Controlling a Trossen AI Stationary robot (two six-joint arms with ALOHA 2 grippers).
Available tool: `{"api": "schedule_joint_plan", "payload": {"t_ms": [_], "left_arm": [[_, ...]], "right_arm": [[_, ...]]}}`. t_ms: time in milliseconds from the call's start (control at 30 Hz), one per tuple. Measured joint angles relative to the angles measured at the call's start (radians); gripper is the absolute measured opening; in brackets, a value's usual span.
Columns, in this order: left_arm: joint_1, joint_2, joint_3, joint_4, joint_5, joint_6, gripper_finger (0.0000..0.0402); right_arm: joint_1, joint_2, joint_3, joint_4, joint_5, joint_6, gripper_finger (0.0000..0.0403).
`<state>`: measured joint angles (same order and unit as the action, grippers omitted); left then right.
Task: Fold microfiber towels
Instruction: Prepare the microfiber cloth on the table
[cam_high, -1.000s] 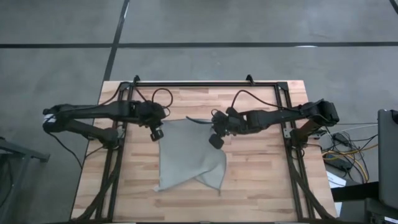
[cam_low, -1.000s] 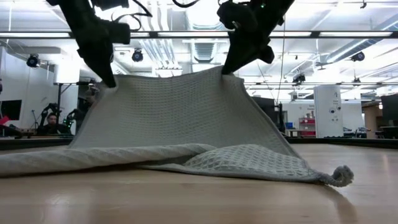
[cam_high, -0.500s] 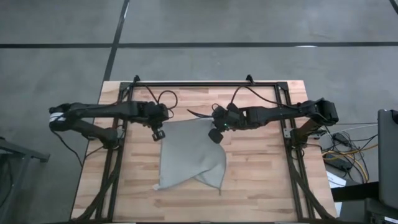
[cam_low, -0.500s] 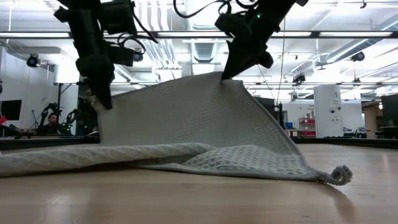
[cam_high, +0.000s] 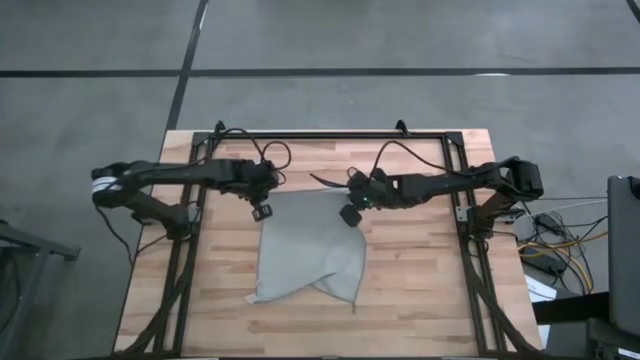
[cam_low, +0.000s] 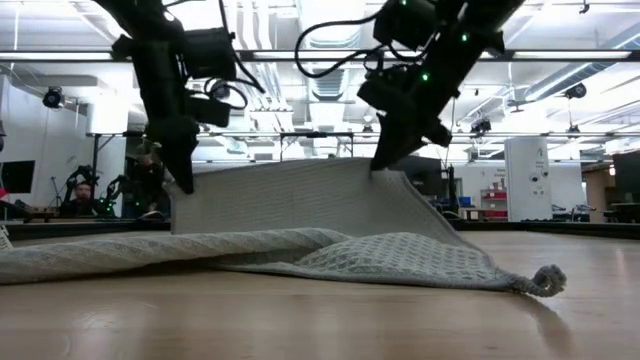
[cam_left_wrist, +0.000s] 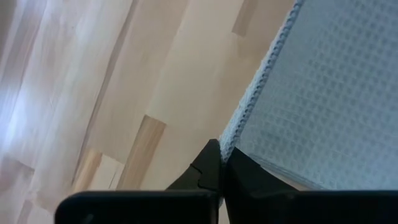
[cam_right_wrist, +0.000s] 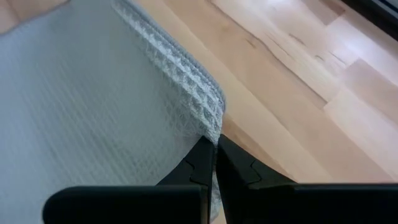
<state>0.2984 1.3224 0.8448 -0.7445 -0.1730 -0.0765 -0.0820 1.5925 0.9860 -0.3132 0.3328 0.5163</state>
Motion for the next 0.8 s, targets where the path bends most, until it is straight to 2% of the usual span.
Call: {"api": "schedule_joint_plan", "payload": {"t_ms": [133, 433, 600, 800], "left_arm": [[0.019, 0.022, 0.000, 0.008, -0.001, 0.003, 0.0012], [0.027, 0.048, 0.000, 0.059, -0.025, 0.106, 0.0013], [0.027, 0.050, 0.000, 0.072, -0.114, 0.118, 0.0020], [0.027, 0.050, 0.000, 0.073, -0.148, 0.098, 0.0024]], "right_arm": [[-0.017, 0.000, -0.035, 0.069, 0.000, -0.005, 0.0008], [-0.041, 0.000, -0.025, 0.061, 0.011, -0.027, 0.0008], [-0.058, 0.000, -0.005, 0.061, 0.012, -0.024, 0.0008], [-0.064, 0.000, 0.001, 0.055, 0.011, -0.049, 0.0009]]}}
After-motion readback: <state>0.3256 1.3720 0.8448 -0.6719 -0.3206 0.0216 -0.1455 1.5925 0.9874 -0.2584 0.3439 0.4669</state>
